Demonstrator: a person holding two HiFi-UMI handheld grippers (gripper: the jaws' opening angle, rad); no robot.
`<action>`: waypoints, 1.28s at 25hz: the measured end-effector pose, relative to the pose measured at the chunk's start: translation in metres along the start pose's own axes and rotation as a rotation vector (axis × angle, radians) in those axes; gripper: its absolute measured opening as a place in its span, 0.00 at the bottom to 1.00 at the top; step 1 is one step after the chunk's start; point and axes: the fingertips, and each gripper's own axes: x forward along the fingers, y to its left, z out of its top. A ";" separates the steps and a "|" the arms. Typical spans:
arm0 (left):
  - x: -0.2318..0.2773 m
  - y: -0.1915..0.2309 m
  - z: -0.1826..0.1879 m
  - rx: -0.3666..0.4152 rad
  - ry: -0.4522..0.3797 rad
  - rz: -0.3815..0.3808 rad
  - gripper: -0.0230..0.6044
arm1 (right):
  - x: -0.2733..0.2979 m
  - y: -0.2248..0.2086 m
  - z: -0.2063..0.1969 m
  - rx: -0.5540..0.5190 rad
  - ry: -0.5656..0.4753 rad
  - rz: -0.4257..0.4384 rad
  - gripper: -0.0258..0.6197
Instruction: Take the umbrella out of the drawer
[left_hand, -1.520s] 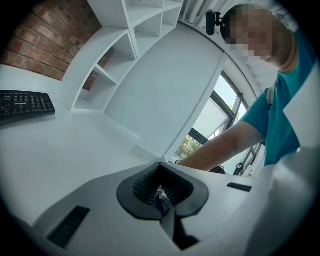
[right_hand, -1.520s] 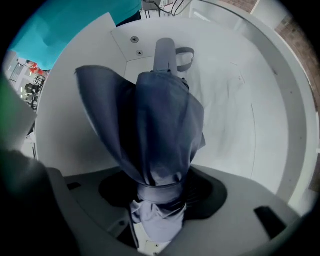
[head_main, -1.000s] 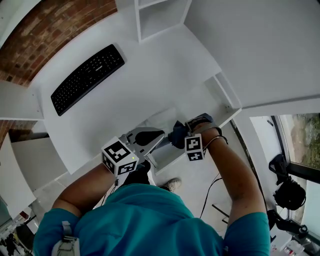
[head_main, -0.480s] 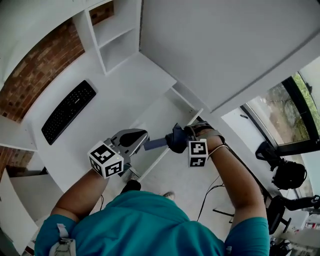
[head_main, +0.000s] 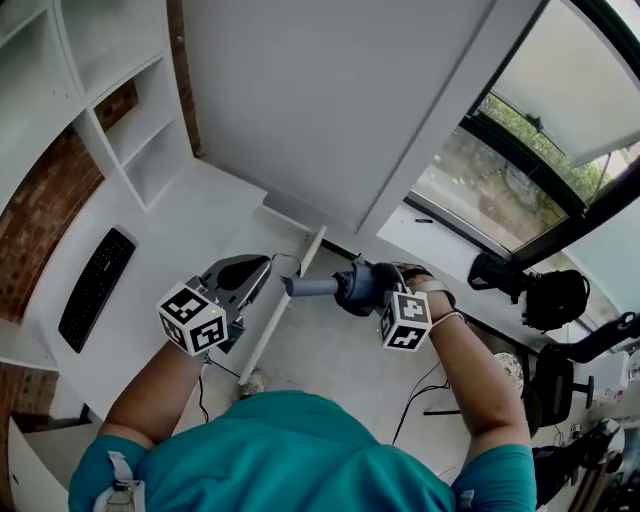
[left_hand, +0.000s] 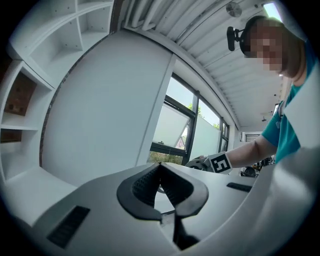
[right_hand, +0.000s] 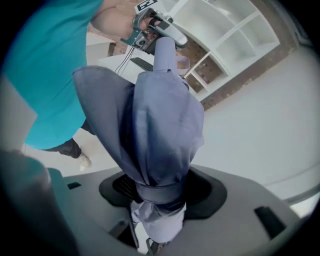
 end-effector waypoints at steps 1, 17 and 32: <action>0.008 -0.007 0.004 0.010 0.002 -0.016 0.05 | -0.011 0.000 -0.011 0.037 0.000 -0.014 0.45; 0.118 -0.100 0.084 0.182 0.003 -0.164 0.05 | -0.178 -0.025 -0.153 0.626 -0.135 -0.276 0.45; 0.147 -0.122 0.151 0.273 -0.030 -0.137 0.05 | -0.291 -0.064 -0.216 1.111 -0.510 -0.462 0.45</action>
